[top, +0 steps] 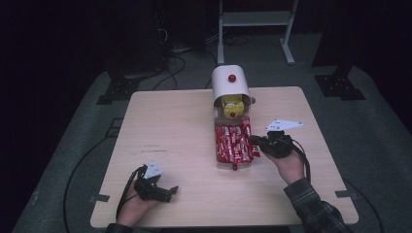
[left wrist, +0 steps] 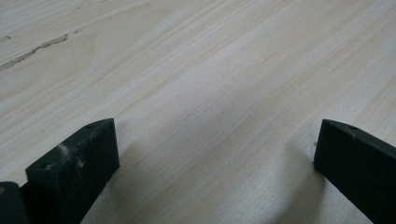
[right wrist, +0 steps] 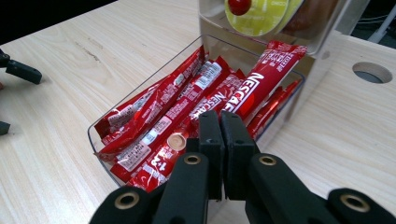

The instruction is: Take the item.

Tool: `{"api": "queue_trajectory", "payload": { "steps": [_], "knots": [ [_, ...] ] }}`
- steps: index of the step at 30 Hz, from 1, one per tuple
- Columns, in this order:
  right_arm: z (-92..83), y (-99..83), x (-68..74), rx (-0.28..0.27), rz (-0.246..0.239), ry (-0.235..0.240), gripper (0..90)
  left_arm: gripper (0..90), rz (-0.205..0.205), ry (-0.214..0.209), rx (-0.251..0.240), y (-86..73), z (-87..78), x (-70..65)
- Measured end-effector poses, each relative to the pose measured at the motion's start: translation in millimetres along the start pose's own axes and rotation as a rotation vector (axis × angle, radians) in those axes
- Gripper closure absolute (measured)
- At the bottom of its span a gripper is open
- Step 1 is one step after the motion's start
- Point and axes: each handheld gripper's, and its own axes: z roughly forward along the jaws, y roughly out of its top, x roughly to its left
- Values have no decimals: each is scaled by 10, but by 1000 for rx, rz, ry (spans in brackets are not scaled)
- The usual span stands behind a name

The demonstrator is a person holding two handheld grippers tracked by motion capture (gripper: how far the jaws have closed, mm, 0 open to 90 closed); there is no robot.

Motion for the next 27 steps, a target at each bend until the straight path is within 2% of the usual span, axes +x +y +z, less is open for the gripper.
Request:
{"api": "queue_trajectory", "payload": {
  "steps": [18,27],
  "knots": [
    [-224,-57,-96,-22,16,-33,873,0,0,0,0,0,0,0],
    [-301,-147,-145,-18,23,-49,873,0,0,0,1,0,0,0]
  ]
}}
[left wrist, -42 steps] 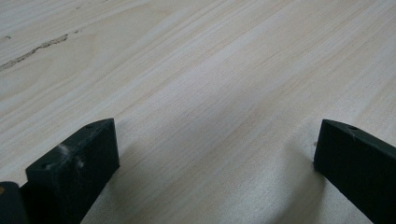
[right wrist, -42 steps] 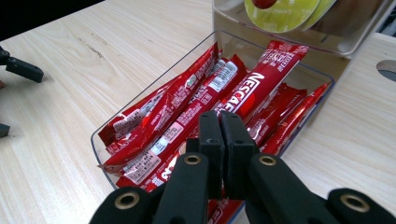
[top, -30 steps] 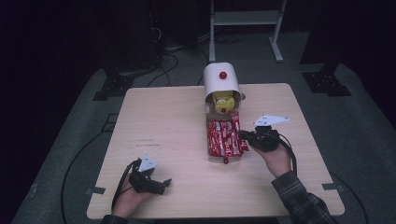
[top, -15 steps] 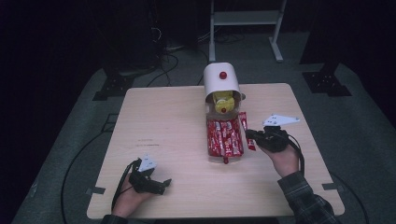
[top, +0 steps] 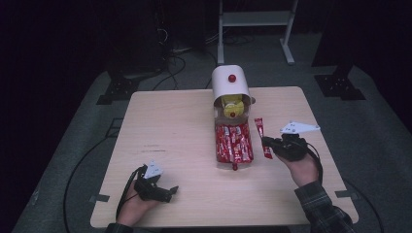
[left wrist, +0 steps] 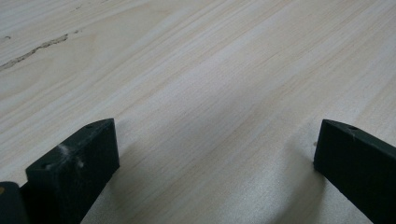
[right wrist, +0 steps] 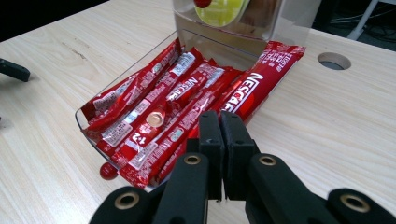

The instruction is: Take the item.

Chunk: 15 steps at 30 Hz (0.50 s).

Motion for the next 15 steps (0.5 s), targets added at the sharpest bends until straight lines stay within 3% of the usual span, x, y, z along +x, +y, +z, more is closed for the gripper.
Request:
{"api": "queue_trajectory", "payload": {
  "steps": [15],
  "knots": [
    [-41,-163,-161,33,34,-21,873,0,2,0,2,0,-1,1]
  ]
}}
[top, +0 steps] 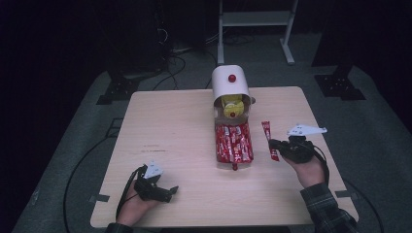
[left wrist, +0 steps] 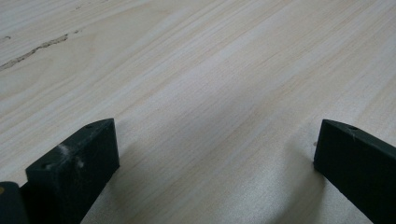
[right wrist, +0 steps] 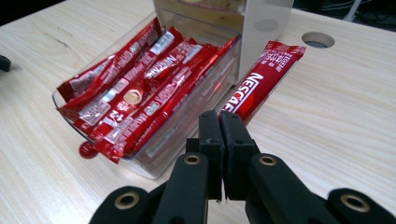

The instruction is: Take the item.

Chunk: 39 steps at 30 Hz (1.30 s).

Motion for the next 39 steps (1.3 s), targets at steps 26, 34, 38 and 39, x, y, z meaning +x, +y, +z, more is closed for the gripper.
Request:
{"api": "queue_trajectory", "payload": {
  "steps": [26,34,38,39],
  "knots": [
    [329,-206,-199,138,18,-23,872,0,1,0,1,0,0,1],
    [429,-249,-234,177,18,-30,871,0,0,0,0,0,0,0],
    [462,-264,-237,190,16,-29,871,0,1,1,0,0,0,0],
    [471,-269,-235,191,18,-30,871,0,1,1,1,0,0,0]
  ]
}}
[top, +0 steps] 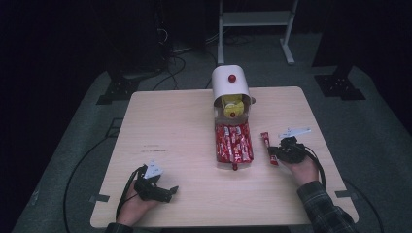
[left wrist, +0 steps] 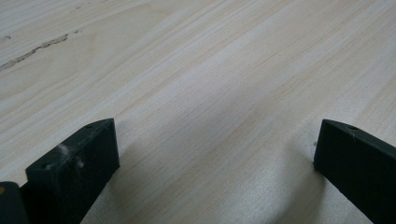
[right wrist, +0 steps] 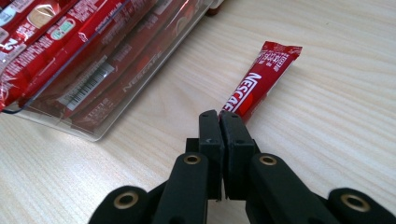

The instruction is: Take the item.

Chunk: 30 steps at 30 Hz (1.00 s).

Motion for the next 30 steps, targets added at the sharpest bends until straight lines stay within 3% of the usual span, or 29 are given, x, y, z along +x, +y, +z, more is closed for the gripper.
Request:
{"api": "queue_trajectory", "payload": {
  "steps": [17,24,30],
  "knots": [
    [74,-30,-25,29,6,-10,853,0,1,-1,-2,2,4,2],
    [51,-24,-1,18,-14,-32,641,0,0,-1,-2,3,5,2],
    [42,-32,-8,24,8,-36,400,0,0,-1,-2,3,5,2]
  ]
}}
